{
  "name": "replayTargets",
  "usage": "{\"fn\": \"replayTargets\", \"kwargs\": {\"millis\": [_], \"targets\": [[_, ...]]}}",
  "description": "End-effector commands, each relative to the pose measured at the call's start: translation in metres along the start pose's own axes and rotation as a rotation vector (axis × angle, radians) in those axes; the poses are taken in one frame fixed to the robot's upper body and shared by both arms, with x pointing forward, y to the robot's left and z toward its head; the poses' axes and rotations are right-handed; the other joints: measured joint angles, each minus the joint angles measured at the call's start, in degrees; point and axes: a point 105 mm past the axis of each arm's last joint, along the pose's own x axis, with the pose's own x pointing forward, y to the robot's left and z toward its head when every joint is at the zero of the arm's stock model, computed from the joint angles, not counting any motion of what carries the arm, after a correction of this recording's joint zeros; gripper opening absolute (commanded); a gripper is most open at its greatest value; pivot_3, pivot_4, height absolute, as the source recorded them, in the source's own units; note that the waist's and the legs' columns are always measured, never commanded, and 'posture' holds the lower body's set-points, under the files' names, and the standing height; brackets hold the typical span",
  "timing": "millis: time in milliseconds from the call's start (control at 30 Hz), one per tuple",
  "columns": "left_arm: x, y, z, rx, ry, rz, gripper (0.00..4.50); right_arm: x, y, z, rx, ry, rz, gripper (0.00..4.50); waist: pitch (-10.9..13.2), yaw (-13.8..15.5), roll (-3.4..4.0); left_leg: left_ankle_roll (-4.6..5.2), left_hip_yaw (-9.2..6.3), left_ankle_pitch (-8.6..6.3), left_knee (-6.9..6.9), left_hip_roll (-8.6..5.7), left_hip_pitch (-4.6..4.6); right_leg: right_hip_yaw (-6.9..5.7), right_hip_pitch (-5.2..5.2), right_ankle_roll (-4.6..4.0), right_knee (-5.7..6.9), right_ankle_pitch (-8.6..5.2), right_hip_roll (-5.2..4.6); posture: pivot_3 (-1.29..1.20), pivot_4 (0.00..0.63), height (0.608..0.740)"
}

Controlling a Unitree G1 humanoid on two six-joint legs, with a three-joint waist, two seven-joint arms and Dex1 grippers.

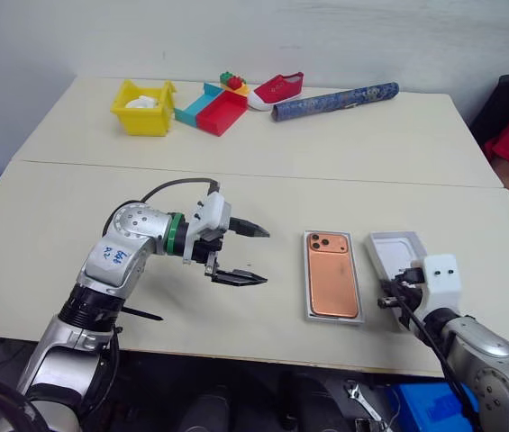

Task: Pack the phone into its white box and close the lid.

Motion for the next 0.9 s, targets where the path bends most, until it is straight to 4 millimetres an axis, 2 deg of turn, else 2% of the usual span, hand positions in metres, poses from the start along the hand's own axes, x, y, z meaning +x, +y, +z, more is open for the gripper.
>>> {"fn": "replayTargets", "kwargs": {"millis": [33,133,200,333,400,500,667,800,900], "targets": [[-0.004,0.001,0.004,0.027,0.006,0.02,4.5,-0.016,0.056,0.03,0.037,-0.107,0.34,0.03,0.0,0.0,0.0,0.0,0.0,0.0,0.0,0.01,0.0,-0.01,0.0,0.0,0.0,0.0,0.0,0.0,0.15,0.74],[-0.005,0.002,0.003,0.022,0.013,0.025,4.5,-0.025,0.092,0.047,0.145,-0.154,0.586,0.03,0.0,0.0,0.01,0.02,-0.01,-0.01,0.0,0.03,0.0,-0.01,0.0,0.0,-0.01,0.0,0.0,0.0,0.15,0.74],[-0.006,0.002,0.002,0.021,0.019,0.029,4.5,-0.028,0.103,0.053,0.274,-0.146,0.678,0.03,0.0,0.0,0.02,0.04,-0.01,-0.03,-0.01,0.03,-0.01,-0.01,0.01,0.0,0.04,0.0,-0.02,0.0,0.15,0.74],[-0.008,0.003,0.0,0.018,0.03,0.043,4.5,-0.02,0.113,0.062,0.528,-0.077,0.741,0.03,0.0,0.0,0.01,0.1,-0.02,-0.04,0.0,0.0,-0.06,0.0,0.02,0.0,-0.01,0.0,-0.07,0.0,0.15,0.74],[-0.011,0.004,0.0,0.015,0.034,0.055,4.5,-0.009,0.118,0.07,0.726,-0.07,0.764,0.03,0.0,0.0,0.0,0.13,0.0,-0.05,0.01,-0.01,-0.06,0.02,0.02,0.0,-0.07,0.01,-0.07,0.0,0.15,0.74],[-0.014,0.006,0.0,0.008,0.038,0.076,4.5,0.0,0.128,0.072,0.91,-0.075,0.797,0.03,0.0,-0.1,0.01,0.1,0.0,-0.04,-0.01,0.05,-0.05,0.0,-0.01,0.0,-0.12,0.01,0.0,0.0,0.15,0.74],[-0.017,0.006,-0.002,0.001,0.043,0.092,4.5,0.007,0.14,0.073,1.046,-0.069,0.836,0.03,0.0,-0.1,0.03,0.12,0.0,-0.05,-0.01,0.08,-0.08,0.01,-0.02,0.0,0.07,0.0,0.02,0.0,0.15,0.74],[-0.018,0.008,-0.001,-0.017,0.031,0.112,4.5,0.019,0.136,0.064,1.053,-0.019,0.799,0.03,0.0,0.0,0.04,0.13,0.0,-0.06,-0.01,0.07,-0.08,0.0,-0.02,0.0,0.08,0.0,0.02,0.0,0.15,0.74],[-0.017,0.009,-0.006,-0.041,0.042,0.116,3.98,0.026,0.126,0.057,1.052,-0.012,0.748,0.0,0.0,0.0,0.04,0.17,0.0,-0.08,0.01,0.05,-0.09,0.01,-0.01,0.0,0.05,0.0,0.01,0.0,0.15,0.74]]}}
